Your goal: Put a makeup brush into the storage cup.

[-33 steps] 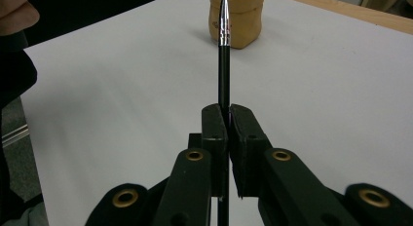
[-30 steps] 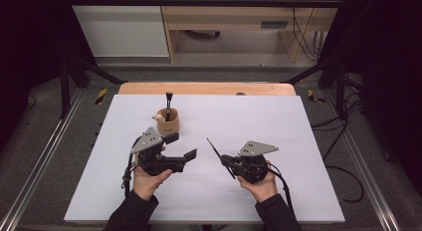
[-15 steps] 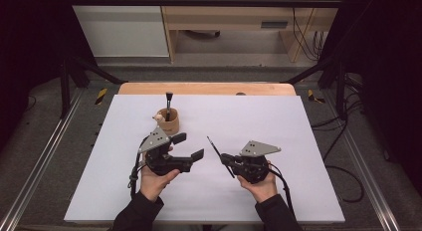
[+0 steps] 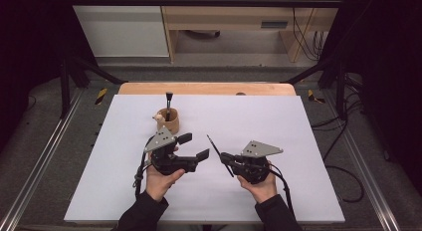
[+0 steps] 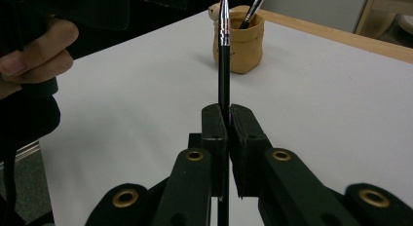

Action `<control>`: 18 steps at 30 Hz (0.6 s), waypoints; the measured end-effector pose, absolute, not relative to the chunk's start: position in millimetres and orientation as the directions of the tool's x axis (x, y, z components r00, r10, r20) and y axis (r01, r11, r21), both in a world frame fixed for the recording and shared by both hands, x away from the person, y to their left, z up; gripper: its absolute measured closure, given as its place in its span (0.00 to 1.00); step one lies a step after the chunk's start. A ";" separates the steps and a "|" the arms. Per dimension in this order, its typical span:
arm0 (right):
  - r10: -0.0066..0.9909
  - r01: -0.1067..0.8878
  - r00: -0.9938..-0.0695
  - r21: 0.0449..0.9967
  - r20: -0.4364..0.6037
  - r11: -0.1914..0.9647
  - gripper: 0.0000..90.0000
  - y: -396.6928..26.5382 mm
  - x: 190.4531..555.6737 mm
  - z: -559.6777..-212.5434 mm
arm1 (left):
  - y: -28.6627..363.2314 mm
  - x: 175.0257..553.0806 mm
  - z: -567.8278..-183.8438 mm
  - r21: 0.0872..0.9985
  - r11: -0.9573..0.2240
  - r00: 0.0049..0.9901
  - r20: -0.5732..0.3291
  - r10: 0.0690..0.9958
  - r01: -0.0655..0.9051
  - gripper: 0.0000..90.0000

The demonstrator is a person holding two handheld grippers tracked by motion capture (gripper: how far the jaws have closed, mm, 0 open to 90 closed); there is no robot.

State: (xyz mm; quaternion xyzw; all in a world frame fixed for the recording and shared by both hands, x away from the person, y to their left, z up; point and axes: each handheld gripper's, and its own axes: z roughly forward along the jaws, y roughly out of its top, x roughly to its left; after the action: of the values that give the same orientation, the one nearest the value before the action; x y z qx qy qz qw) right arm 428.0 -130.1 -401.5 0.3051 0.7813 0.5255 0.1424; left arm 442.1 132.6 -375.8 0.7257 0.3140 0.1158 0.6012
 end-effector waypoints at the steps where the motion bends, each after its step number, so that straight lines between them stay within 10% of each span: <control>1: 0.626 0.324 -0.774 0.909 0.096 0.261 0.95 -130.2 428.0 -401.5 | 131.9 442.4 -376.0 0.945 -0.079 0.777 -0.212 0.593 0.318 0.17; 18: 0.616 0.314 -0.782 0.915 0.098 0.253 0.95 -129.4 426.5 -400.2 | 121.5 444.7 -378.0 0.943 -0.062 0.781 -0.234 0.579 0.328 0.20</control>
State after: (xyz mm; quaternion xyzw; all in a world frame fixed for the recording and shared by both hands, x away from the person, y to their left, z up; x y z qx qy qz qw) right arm 426.5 -129.4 -400.2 0.2984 0.7787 0.5334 0.1418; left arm 444.7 121.5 -378.0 0.7212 0.3144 0.1033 0.6086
